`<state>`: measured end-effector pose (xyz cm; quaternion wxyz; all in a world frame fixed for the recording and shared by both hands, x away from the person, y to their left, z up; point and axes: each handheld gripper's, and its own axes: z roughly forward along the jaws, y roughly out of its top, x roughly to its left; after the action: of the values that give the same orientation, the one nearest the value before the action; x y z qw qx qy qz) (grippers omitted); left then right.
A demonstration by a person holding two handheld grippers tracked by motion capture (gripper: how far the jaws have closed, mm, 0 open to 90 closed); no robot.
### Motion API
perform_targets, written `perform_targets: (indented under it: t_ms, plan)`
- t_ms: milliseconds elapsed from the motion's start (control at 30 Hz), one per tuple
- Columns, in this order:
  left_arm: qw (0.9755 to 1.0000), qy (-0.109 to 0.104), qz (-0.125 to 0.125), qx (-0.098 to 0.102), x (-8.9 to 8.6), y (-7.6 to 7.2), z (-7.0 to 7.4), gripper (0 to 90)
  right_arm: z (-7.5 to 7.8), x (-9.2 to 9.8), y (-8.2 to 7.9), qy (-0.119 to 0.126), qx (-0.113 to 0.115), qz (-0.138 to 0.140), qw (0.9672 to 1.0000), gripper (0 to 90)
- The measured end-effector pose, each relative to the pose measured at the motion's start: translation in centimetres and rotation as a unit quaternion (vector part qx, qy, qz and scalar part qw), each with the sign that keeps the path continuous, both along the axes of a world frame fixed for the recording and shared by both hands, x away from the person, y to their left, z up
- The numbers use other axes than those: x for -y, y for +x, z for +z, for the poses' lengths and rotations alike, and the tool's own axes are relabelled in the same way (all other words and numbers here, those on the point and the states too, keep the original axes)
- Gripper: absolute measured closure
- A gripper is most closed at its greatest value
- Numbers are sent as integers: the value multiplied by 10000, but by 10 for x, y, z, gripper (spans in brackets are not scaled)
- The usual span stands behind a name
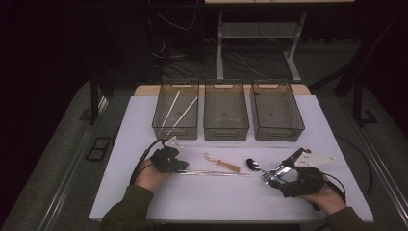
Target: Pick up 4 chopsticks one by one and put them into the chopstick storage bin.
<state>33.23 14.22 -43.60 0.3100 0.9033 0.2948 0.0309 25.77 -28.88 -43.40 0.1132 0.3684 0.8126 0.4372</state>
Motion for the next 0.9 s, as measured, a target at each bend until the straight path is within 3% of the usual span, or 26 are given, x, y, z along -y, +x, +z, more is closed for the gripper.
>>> perform_targets:
  t_ms: [733,800,900]
  plan:
    - [9995,-88,-276,-95,-3,-23,0,890,0,0,0,-21,-2,-10,10000,92]
    - [9996,-139,-180,-189,-3,-27,-1,890,0,0,0,-21,7,-8,10000,92]
    - [9994,-101,-304,-125,-3,-28,0,890,0,-1,0,-25,5,-2,10000,92]
